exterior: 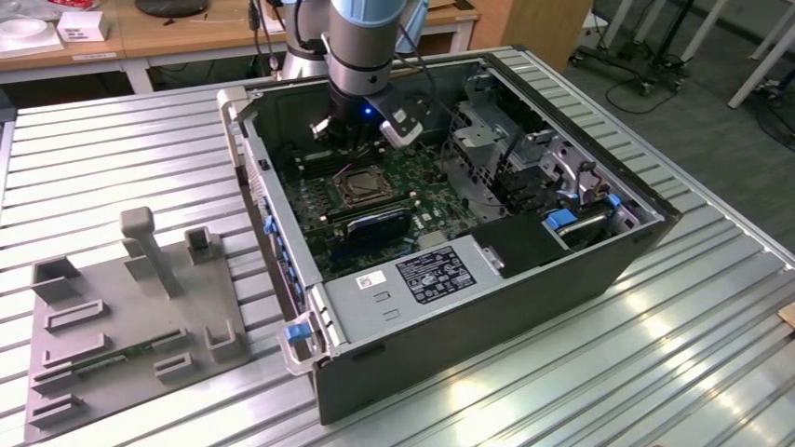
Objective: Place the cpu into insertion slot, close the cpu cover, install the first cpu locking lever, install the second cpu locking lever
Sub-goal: 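Install the first cpu locking lever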
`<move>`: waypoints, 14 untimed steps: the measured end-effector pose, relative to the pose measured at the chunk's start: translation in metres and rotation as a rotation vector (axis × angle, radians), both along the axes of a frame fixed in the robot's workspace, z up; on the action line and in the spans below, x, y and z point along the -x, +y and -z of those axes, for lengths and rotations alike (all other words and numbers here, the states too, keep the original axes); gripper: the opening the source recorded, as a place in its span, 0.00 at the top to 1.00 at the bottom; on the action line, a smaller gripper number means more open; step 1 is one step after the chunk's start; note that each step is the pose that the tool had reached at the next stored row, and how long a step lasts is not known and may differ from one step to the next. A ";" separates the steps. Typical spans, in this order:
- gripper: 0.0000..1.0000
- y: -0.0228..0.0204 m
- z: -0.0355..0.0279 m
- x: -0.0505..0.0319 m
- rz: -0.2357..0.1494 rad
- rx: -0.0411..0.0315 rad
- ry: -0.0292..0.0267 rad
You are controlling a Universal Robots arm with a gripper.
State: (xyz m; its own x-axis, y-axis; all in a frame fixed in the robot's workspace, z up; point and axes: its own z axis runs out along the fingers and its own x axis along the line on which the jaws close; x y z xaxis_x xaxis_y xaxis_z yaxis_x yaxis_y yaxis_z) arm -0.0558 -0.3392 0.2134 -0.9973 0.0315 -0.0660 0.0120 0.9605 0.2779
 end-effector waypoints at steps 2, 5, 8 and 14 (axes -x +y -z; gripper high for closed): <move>0.89 0.0001 0.0007 -0.0001 0.000 -0.0003 -0.0002; 0.89 0.0000 0.0017 -0.0001 0.000 -0.0001 0.0000; 0.89 0.0000 0.0020 -0.0002 0.000 0.0002 0.0002; 0.89 0.0001 0.0023 -0.0015 0.000 -0.0001 0.0000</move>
State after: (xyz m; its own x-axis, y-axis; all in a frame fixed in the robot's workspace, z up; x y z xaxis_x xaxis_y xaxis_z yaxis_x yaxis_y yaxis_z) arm -0.0543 -0.3391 0.2111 -0.9973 0.0316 -0.0661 0.0120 0.9605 0.2780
